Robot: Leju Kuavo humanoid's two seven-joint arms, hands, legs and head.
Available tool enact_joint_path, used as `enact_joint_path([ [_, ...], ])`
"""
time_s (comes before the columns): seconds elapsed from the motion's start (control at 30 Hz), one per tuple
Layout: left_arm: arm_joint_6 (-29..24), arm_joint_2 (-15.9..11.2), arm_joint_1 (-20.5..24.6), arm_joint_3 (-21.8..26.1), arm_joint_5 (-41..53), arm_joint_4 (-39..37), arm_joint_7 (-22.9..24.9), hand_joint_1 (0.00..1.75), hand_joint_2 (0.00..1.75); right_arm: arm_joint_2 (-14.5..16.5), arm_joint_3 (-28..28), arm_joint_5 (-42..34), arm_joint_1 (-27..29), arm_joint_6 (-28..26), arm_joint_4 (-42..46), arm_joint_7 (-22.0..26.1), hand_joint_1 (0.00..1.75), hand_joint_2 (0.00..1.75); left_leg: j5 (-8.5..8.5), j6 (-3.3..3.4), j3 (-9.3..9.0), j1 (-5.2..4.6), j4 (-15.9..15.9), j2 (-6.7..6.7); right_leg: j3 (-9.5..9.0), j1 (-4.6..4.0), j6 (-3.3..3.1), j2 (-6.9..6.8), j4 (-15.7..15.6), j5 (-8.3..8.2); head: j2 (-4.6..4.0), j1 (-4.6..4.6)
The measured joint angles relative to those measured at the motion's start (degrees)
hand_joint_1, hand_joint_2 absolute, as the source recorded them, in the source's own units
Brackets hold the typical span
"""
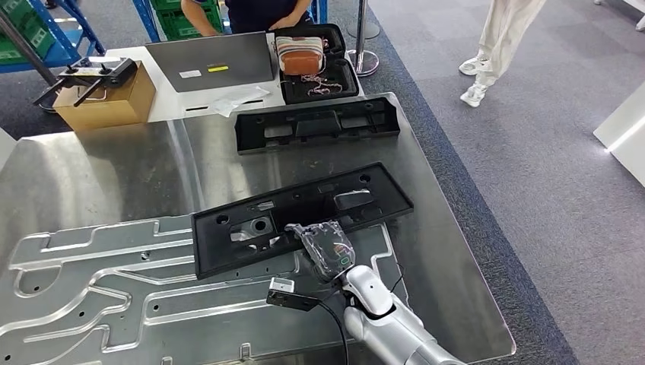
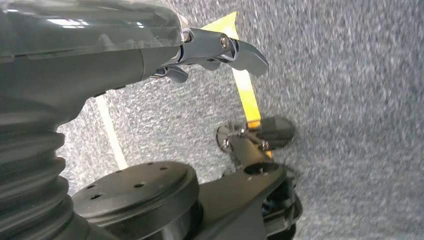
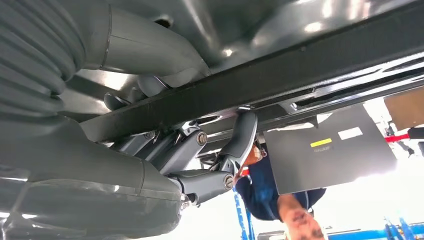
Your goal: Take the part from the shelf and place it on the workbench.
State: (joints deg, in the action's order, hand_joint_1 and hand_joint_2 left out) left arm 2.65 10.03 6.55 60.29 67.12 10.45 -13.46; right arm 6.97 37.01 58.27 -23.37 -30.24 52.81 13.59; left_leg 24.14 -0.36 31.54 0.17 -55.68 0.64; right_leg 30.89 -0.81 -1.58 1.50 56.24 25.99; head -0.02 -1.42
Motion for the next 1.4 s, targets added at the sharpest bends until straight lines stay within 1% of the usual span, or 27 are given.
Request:
enact_joint_path([
  [0.1, -0.22, 0.0, 0.17, -0.01, 0.3, 0.0, 0.15, 0.0, 1.75, 1.41, -1.26, 2.48, 1.26, -0.57, 0.01, -1.26, 1.75, 1.75, 0.05, -0.02, -0.01, 0.0, 0.0, 0.02, 0.0, 0.0, 0.03, 0.07, 0.0, 0.03, 0.0, -0.01],
  [0.33, -1.2, 0.0, 0.59, -0.1, 1.53, 0.02, -0.26, 0.0, 1.75, 2.82, -3.69, 6.58, 2.99, 0.5, 0.34, -2.97, 1.75, 1.75, 0.06, -0.01, -0.02, 0.0, 0.0, -0.01, -0.03, 0.0, 0.04, 0.03, 0.0, 0.04, 0.0, -0.01],
  [0.73, -2.2, 0.18, 0.79, -0.82, 2.9, 0.03, -0.34, 0.0, 1.75, 3.48, -6.18, 6.25, 6.0, 1.18, 1.95, -2.46, 1.75, 1.75, 0.12, 0.06, -0.1, 0.0, -0.08, -0.01, -0.11, 0.0, 0.12, 0.0, -0.01, 0.09, 0.0, -0.01],
  [0.93, -3.68, 0.43, 0.8, -2.42, 4.55, 0.04, -0.17, 0.0, 1.75, 3.48, -7.5, 5.52, 8.14, 2.0, 4.34, -1.92, 1.75, 1.75, 0.19, 0.1, -0.14, 0.0, -0.11, -0.01, -0.18, 0.0, 0.18, -0.05, -0.01, 0.14, 0.0, -0.01],
  [1.13, -2.89, 0.59, 0.75, -4.33, 6.47, 0.04, 0.1, 0.0, 1.75, 3.48, -8.65, 5.09, 11.73, 3.56, 7.23, -1.62, 1.75, 1.75, 0.25, 0.11, -0.09, -0.01, -0.14, -0.03, -0.18, 0.02, 0.19, -0.06, -0.01, 0.15, 0.0, 0.01],
  [1.27, -2.91, 0.71, 0.72, -5.07, 6.91, 0.04, 0.11, 0.0, 1.75, 3.48, -9.17, 5.13, 12.72, 3.6, 8.16, -1.5, 1.75, 1.75, 0.27, 0.13, -0.08, -0.02, -0.19, -0.05, -0.19, 0.04, 0.21, -0.14, -0.02, 0.15, 0.0, 0.01],
  [1.4, -4.22, 0.84, 0.71, -6.0, 7.67, 0.04, 0.75, 0.0, 1.75, 3.48, -9.55, 5.54, 13.46, 3.74, 8.94, -1.48, 1.75, 1.75, 0.26, 0.15, -0.07, -0.03, -0.24, -0.07, -0.23, 0.03, 0.22, -0.18, -0.01, 0.15, 0.0, 0.01],
])
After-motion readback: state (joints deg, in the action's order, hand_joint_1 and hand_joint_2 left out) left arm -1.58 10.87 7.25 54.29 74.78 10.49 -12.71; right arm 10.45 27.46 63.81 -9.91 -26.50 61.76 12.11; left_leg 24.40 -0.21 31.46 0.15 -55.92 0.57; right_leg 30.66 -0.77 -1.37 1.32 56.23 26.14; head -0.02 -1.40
